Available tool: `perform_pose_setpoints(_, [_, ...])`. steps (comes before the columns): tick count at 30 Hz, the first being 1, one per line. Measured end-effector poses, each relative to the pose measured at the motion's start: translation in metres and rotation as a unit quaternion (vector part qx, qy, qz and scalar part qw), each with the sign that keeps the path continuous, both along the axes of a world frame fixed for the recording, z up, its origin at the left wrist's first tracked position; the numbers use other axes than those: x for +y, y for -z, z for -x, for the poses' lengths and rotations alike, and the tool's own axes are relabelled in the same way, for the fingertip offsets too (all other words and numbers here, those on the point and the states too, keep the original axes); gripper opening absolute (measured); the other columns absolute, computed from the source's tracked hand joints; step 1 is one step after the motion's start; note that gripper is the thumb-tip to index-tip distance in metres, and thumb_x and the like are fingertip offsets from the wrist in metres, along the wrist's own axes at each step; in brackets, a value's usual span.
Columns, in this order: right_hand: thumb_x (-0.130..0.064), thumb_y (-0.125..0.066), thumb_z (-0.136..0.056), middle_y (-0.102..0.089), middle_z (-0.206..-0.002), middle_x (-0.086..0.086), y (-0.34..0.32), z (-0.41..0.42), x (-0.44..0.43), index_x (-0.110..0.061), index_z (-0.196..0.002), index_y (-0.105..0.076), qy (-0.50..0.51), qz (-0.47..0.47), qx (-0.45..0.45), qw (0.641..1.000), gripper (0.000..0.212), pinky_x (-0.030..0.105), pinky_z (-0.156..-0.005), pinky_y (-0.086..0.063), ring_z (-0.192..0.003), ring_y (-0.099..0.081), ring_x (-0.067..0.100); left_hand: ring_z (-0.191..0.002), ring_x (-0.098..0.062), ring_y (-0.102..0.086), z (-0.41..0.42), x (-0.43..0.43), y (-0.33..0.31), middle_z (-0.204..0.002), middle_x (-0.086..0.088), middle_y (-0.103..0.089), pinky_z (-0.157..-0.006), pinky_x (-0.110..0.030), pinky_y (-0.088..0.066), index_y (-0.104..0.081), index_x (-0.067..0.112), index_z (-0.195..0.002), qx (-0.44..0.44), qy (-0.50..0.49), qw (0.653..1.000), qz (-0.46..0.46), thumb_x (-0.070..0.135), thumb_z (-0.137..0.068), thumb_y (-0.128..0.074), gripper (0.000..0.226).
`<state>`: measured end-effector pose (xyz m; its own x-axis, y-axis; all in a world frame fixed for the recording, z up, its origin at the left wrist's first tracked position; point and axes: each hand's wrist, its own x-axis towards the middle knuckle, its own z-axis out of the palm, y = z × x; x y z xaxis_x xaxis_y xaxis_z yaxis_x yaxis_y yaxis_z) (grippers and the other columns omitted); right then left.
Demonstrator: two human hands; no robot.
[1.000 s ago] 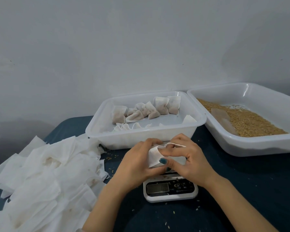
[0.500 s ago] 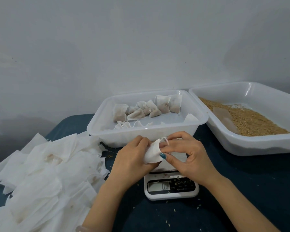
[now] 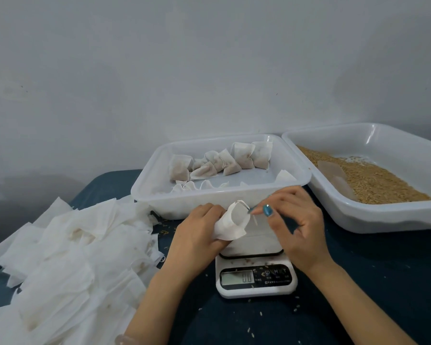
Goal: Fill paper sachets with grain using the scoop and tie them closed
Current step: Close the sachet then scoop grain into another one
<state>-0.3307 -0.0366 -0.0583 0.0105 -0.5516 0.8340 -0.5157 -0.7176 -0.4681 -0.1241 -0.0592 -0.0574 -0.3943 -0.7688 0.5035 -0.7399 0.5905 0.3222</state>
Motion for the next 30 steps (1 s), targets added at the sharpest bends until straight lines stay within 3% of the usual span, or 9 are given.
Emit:
perform_pose_setpoints(4, [-0.028, -0.055, -0.092, -0.070, -0.089, -0.016, 0.001, 0.005, -0.005, -0.025, -0.093, -0.076, 0.106, -0.060, -0.003, 0.993, 0.021, 0.032, -0.076, -0.050, -0.093, -0.055, 0.011, -0.081, -0.015, -0.045, 0.002, 0.000, 0.003, -0.086, 0.009, -0.052, -0.065, -0.034, -0.039, -0.055, 0.019, -0.091, 0.022, 0.009, 1.000, -0.021, 0.032, -0.085, -0.070, 0.020])
perform_pose_setpoints(7, [-0.016, -0.065, -0.088, -0.068, -0.094, -0.020, 0.004, 0.006, -0.007, -0.027, -0.099, -0.074, 0.136, -0.097, 0.049, 0.985, 0.017, 0.031, -0.080, -0.050, -0.099, -0.052, 0.006, -0.080, -0.013, -0.043, 0.004, 0.000, 0.006, -0.085, 0.012, -0.049, -0.065, -0.032, -0.036, -0.053, 0.023, -0.091, 0.026, 0.010, 0.999, -0.035, 0.030, -0.085, -0.070, 0.019])
perform_pose_setpoints(13, [-0.015, -0.066, -0.087, -0.069, -0.103, -0.014, -0.014, 0.010, -0.011, -0.025, -0.105, -0.069, 0.222, -0.092, 0.128, 0.962, 0.021, 0.037, -0.087, -0.041, -0.105, -0.053, 0.016, -0.075, -0.009, -0.047, 0.005, -0.004, 0.010, -0.081, 0.014, -0.052, -0.060, -0.020, -0.032, -0.047, 0.028, -0.084, 0.057, -0.012, 0.996, -0.072, 0.036, -0.086, -0.068, 0.023])
perform_pose_setpoints(16, [-0.023, -0.059, -0.092, -0.068, -0.111, -0.006, -0.031, 0.025, -0.018, -0.023, -0.113, -0.065, 0.300, -0.125, 0.119, 0.938, 0.022, 0.040, -0.091, -0.038, -0.109, -0.052, 0.022, -0.076, -0.009, -0.051, 0.005, -0.006, 0.011, -0.083, 0.012, -0.057, -0.063, -0.025, -0.038, -0.052, 0.027, -0.088, 0.080, -0.017, 0.993, -0.084, 0.037, -0.085, -0.068, 0.020])
perform_pose_setpoints(19, [-0.024, -0.055, -0.094, -0.061, -0.125, 0.006, -0.043, 0.050, -0.030, -0.018, -0.125, -0.059, 0.372, -0.237, 0.112, 0.891, 0.032, 0.046, -0.099, -0.039, -0.119, -0.048, 0.032, -0.077, -0.007, -0.052, 0.004, -0.006, 0.011, -0.084, 0.012, -0.058, -0.061, -0.023, -0.036, -0.052, 0.028, -0.089, 0.088, -0.016, 0.992, -0.093, 0.036, -0.084, -0.069, 0.019])
perform_pose_setpoints(21, [-0.016, -0.051, -0.095, -0.060, -0.124, 0.017, -0.048, 0.071, -0.039, -0.008, -0.126, -0.057, 0.387, -0.321, 0.122, 0.856, 0.033, 0.045, -0.094, -0.042, -0.118, -0.049, 0.039, -0.078, -0.007, -0.052, 0.005, -0.006, 0.011, -0.084, 0.014, -0.058, -0.060, -0.021, -0.033, -0.053, 0.028, -0.090, 0.090, -0.016, 0.991, -0.096, 0.034, -0.084, -0.070, 0.019])
perform_pose_setpoints(24, [-0.007, -0.046, -0.096, -0.062, -0.105, 0.019, -0.054, 0.098, -0.049, 0.004, -0.117, -0.059, 0.384, -0.434, 0.156, 0.800, 0.027, 0.037, -0.072, -0.045, -0.098, -0.058, 0.036, -0.077, -0.006, -0.051, 0.005, -0.006, 0.011, -0.084, 0.015, -0.058, -0.059, -0.018, -0.031, -0.053, 0.028, -0.090, 0.094, -0.017, 0.991, -0.097, 0.033, -0.083, -0.071, 0.019])
perform_pose_setpoints(27, [-0.007, -0.049, -0.097, -0.065, -0.102, 0.015, -0.058, 0.115, -0.055, 0.003, -0.112, -0.063, 0.376, -0.487, 0.181, 0.767, 0.023, 0.034, -0.065, -0.045, -0.087, -0.061, 0.030, -0.076, -0.005, -0.052, 0.005, -0.006, 0.012, -0.083, 0.015, -0.058, -0.060, -0.020, -0.032, -0.052, 0.029, -0.088, 0.098, -0.015, 0.990, -0.101, 0.034, -0.083, -0.071, 0.020])
perform_pose_setpoints(30, [-0.014, -0.049, -0.098, -0.056, -0.081, 0.009, -0.057, 0.120, -0.057, 0.000, -0.099, -0.062, 0.382, -0.513, 0.210, 0.739, 0.020, 0.031, -0.054, -0.036, -0.069, -0.053, 0.022, -0.077, -0.005, -0.053, 0.005, -0.007, 0.012, -0.083, 0.014, -0.059, -0.060, -0.022, -0.034, -0.053, 0.029, -0.088, 0.103, -0.019, 0.989, -0.108, 0.033, -0.083, -0.071, 0.019])
